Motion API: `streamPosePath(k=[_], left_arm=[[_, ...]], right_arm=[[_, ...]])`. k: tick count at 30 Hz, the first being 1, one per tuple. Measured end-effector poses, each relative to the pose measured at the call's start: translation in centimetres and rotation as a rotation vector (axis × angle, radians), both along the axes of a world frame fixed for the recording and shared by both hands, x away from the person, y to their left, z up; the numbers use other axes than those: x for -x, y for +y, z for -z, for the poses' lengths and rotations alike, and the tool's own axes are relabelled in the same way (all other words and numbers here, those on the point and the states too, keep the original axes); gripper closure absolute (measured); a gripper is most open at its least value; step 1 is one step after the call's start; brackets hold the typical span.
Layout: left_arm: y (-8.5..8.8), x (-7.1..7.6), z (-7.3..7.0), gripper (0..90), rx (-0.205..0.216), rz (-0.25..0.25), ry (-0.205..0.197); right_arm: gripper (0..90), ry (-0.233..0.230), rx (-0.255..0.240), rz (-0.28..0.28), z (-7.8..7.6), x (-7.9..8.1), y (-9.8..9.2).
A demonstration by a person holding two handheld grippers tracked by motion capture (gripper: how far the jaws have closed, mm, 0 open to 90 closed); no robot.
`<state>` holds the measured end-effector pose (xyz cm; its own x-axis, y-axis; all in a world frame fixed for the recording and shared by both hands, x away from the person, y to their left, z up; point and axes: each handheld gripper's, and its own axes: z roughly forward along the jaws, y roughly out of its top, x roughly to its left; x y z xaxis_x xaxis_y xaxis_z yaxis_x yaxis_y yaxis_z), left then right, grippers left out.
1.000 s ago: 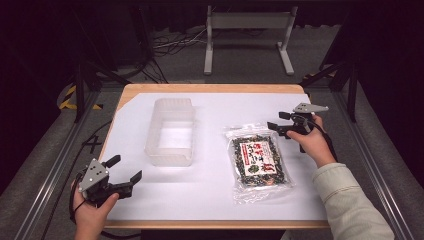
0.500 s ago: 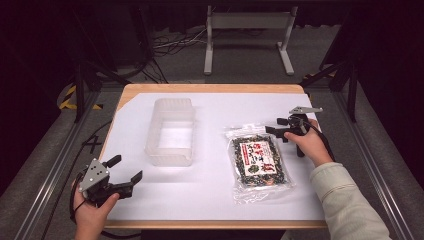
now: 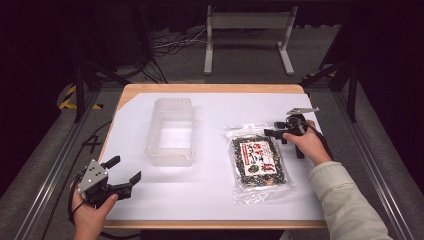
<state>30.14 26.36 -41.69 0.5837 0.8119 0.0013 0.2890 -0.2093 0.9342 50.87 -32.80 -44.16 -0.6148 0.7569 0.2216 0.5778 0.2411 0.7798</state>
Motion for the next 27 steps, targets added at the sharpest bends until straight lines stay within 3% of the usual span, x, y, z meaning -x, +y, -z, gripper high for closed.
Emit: streamPosePath(k=[6,18,21,27], left_arm=[[0.0,0.01,-0.01,11.9,-0.003,0.001,-0.002],[0.01,-0.02,0.01,11.7,-0.002,0.005,-0.001],[-0.03,-0.04,0.02,11.7,-0.003,0.007,-0.001],[-0.08,-0.04,-0.01,11.6,-0.004,0.008,-0.001]], right_arm=[[31.4,0.029,0.017,-0.01,0.11,-0.14,0.29],[46.1,0.02,0.048,-0.023,-0.02,0.06,0.52],[58.2,-0.011,0.077,-0.026,-0.51,0.21,0.37],[67.5,-0.052,0.13,-0.025,-0.74,0.44,0.63]])
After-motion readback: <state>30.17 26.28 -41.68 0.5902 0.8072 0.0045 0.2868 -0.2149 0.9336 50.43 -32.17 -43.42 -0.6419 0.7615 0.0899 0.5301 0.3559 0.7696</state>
